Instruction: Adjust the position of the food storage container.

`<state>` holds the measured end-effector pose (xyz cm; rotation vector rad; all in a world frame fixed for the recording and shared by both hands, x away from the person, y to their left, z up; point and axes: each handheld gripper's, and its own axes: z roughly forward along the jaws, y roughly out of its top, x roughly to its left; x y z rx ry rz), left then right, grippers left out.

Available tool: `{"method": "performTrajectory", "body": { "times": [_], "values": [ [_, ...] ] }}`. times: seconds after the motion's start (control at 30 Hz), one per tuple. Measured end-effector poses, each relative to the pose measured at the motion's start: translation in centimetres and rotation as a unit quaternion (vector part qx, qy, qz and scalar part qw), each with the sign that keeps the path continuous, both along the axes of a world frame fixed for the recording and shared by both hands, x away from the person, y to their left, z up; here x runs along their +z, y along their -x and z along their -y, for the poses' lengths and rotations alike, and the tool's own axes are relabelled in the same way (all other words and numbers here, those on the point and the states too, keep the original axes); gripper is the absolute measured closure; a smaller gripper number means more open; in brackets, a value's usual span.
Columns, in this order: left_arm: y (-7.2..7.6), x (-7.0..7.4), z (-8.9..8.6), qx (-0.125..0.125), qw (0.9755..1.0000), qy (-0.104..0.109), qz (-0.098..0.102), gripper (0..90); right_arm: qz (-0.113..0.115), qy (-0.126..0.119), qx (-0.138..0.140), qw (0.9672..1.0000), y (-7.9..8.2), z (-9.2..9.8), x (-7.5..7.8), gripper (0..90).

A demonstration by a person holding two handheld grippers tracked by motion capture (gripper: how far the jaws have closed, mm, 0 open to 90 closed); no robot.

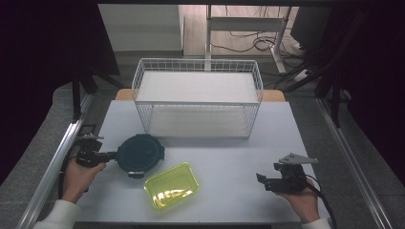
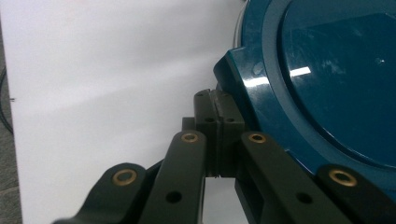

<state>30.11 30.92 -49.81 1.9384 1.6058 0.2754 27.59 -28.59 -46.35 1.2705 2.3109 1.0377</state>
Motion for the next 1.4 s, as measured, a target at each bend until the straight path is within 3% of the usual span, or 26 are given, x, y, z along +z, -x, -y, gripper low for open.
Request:
{"method": "performTrajectory", "body": {
  "times": [0.7, 0.83, 1.4],
  "values": [
    [-0.1, -0.1, 0.8, -0.006, 1.0, 0.008, 0.003, 89.9, -0.002, 0.001, 0.002, 1.0, 0.0, -0.1, -0.1, 18.8],
    [0.6, 0.0, 0.4, -0.015, 0.9996, 0.025, 0.005, 89.7, 0.0, 0.0, 0.001, 1.0, 0.1, 0.0, 0.0, 18.8],
    [2.2, -0.2, 0.2, -0.028, 0.9992, 0.03, -0.002, 89.7, 0.001, -0.001, 0.0, 1.0, 0.1, 0.1, 0.1, 18.8]
  ]
}}
